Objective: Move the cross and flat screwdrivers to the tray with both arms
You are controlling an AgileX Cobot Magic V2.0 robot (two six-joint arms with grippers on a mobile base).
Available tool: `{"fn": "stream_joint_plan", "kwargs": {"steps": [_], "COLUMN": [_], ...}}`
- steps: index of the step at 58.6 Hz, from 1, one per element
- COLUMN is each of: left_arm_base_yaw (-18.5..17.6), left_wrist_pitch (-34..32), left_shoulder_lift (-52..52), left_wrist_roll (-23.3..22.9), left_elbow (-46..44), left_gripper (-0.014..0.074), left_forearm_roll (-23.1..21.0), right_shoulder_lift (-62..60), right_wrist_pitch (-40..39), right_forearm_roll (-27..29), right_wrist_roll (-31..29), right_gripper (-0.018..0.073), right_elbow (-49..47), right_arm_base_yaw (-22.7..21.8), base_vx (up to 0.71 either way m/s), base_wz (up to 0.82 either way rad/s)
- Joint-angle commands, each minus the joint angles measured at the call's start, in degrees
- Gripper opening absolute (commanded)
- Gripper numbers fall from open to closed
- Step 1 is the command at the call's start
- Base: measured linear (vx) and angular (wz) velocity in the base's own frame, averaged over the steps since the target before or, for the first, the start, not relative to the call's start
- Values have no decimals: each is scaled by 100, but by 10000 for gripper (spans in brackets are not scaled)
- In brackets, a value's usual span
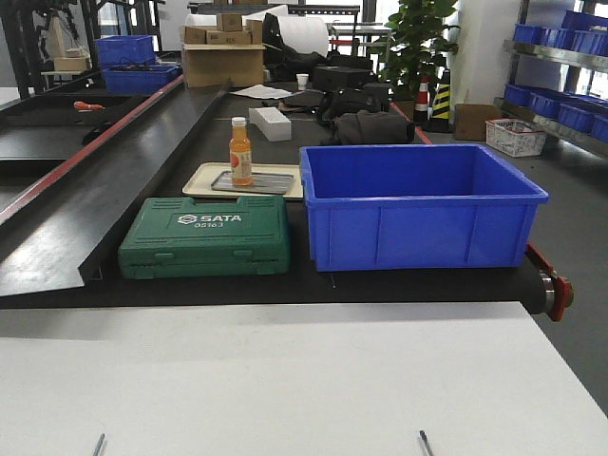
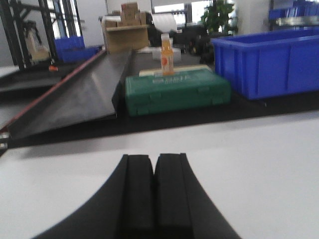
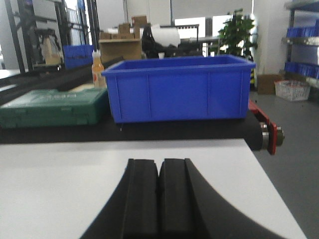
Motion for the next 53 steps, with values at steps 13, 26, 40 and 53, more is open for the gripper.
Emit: {"fn": "stream_joint_plan", "kwargs": {"steps": [13, 26, 40, 53], "left_arm_base_yaw": [-18, -18, -18, -18], "left_wrist_pitch": [-1188, 241, 471, 514], "left_shoulder_lift": [183, 2112, 3854, 4717], "left_wrist_roll": [-359, -345, -321, -321], "left_elbow": [-1353, -3736, -4592, -4591], "left_gripper": [3, 3, 3, 19], "left_forearm_roll": [-64, -53, -59, -59], "right_shoulder_lift": [383, 2544, 4475, 5284], "right_wrist_pitch": [-285, 579, 655, 931], "right_forearm_roll": [-65, -59, -29, 33], "right_wrist_roll": [-573, -833, -762, -762], "right_gripper": [-8, -8, -8, -3], "right_elbow": [-1915, -4359, -5370, -5370], "right_arm_base_yaw": [-20, -20, -20, -20], "base_vx": [0, 0, 0, 0], "base_wz": [0, 0, 0, 0]}}
